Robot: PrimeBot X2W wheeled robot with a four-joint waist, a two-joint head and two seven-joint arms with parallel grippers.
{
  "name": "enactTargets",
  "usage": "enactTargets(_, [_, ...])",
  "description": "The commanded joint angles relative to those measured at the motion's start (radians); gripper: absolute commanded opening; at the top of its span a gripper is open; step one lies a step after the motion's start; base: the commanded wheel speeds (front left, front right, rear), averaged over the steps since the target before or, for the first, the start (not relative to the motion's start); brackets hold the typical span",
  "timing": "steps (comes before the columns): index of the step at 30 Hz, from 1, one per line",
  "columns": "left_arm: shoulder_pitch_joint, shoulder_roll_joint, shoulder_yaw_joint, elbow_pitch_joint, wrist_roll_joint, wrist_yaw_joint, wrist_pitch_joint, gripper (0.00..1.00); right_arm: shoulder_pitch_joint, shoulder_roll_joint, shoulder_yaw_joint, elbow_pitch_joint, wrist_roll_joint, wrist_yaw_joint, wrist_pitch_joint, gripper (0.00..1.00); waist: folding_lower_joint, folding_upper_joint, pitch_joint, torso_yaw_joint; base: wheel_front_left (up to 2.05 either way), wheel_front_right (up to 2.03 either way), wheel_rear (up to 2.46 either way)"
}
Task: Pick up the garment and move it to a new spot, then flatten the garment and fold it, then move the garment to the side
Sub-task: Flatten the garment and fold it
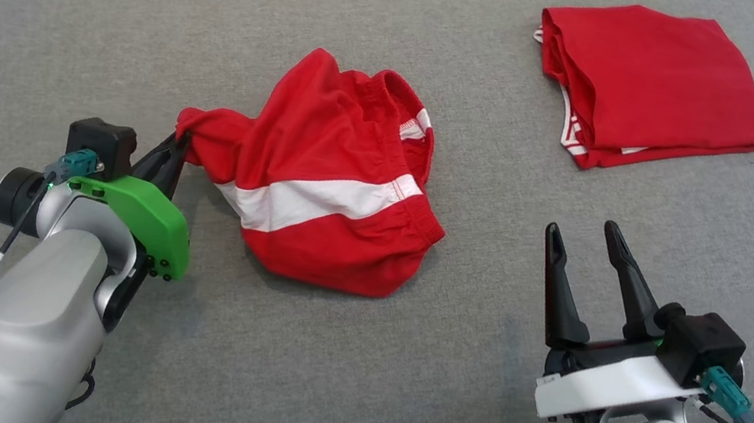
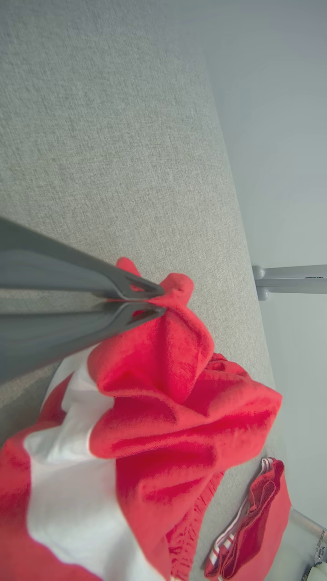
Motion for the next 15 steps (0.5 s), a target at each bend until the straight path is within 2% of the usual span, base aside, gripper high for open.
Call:
enactTargets(1, [0.031, 0.012, 0.019, -0.032, 0.018, 0.014, -0.001, 0.0, 0.018, -0.003, 0.0, 0.004, -0.001, 0.0, -0.004, 1.0, -0.0001, 0.0, -0.034, 0.041, 0.0, 0.0, 0.0])
enactTargets(10, [0.15, 0.038, 0.068, -0.252, 0.116, 0.067, -0.001, 0.0, 0.048, -0.003, -0.002, 0.017, 0.005, 0.0, -0.004, 1.0, -0.0001, 0.0, -0.09, 0.129, 0.0, 0.0, 0.0])
enactTargets(15, [0.239, 0.072, 0.054, -0.362, 0.148, 0.095, -0.001, 0.0, 0.065, -0.003, -0.005, 0.023, 0.008, 0.0, -0.004, 1.0, -0.0001, 0.0, -0.118, 0.169, 0.0, 0.0, 0.0])
